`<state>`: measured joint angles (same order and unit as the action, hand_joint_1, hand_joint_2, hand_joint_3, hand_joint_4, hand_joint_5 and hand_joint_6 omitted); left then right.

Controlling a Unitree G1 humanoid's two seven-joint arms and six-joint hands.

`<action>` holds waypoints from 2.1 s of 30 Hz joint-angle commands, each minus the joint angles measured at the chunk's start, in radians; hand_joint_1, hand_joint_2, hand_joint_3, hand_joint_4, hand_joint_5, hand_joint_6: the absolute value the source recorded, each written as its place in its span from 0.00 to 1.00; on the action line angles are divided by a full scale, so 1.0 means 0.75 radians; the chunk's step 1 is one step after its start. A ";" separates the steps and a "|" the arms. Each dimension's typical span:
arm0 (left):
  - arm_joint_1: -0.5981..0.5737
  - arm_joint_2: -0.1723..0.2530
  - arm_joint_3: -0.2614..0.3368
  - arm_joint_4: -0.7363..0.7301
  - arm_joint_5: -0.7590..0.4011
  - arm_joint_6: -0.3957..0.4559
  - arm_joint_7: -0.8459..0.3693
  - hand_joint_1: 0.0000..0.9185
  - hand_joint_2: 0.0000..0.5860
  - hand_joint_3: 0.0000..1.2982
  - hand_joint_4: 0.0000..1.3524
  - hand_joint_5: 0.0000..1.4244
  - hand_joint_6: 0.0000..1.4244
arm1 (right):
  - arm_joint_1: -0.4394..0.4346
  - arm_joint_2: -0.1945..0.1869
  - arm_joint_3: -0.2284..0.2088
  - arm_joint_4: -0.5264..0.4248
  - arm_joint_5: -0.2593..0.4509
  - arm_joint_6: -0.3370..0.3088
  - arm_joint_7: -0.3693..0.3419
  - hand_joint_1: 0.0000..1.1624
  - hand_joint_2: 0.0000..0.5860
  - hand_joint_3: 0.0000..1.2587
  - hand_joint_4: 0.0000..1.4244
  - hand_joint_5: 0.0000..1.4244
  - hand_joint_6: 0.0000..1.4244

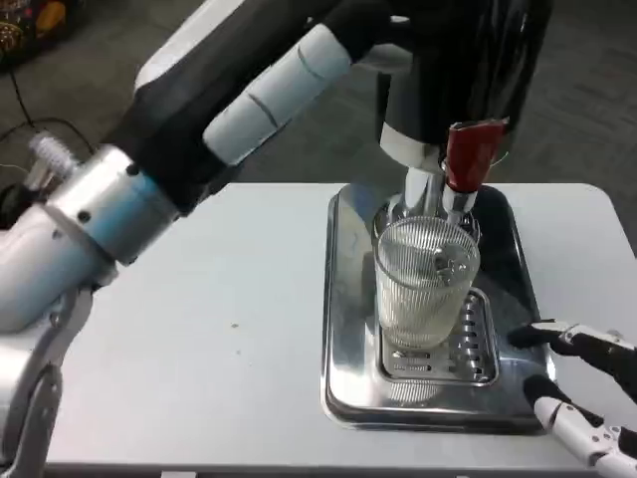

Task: Grasp the cup under the faucet to collect the drink, then remove the cup.

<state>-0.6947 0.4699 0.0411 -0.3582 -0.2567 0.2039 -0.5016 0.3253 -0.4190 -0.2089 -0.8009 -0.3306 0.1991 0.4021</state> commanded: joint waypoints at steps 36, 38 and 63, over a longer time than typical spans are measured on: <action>-0.238 -0.099 -0.213 0.505 0.069 0.120 -0.246 0.00 0.20 0.12 0.05 0.11 0.12 | 0.104 0.005 -0.108 -0.062 0.102 -0.047 0.000 0.29 0.78 0.23 0.11 0.11 0.00; -0.243 -0.098 -0.228 0.512 0.094 0.107 -0.257 0.00 0.20 0.12 0.05 0.11 0.12 | 0.110 0.005 -0.114 -0.061 0.111 -0.049 0.000 0.29 0.78 0.23 0.11 0.11 0.00; -0.280 0.014 -0.413 0.527 0.355 -0.056 -0.392 0.00 0.19 0.13 0.06 0.11 0.12 | 0.101 0.005 -0.128 -0.044 0.199 -0.003 0.009 0.29 0.76 0.23 0.11 0.12 0.00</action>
<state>-0.9196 0.4588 -0.2200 0.0184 -0.0305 0.1534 -0.7430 0.4034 -0.4109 -0.2971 -0.8327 -0.2044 0.1800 0.4022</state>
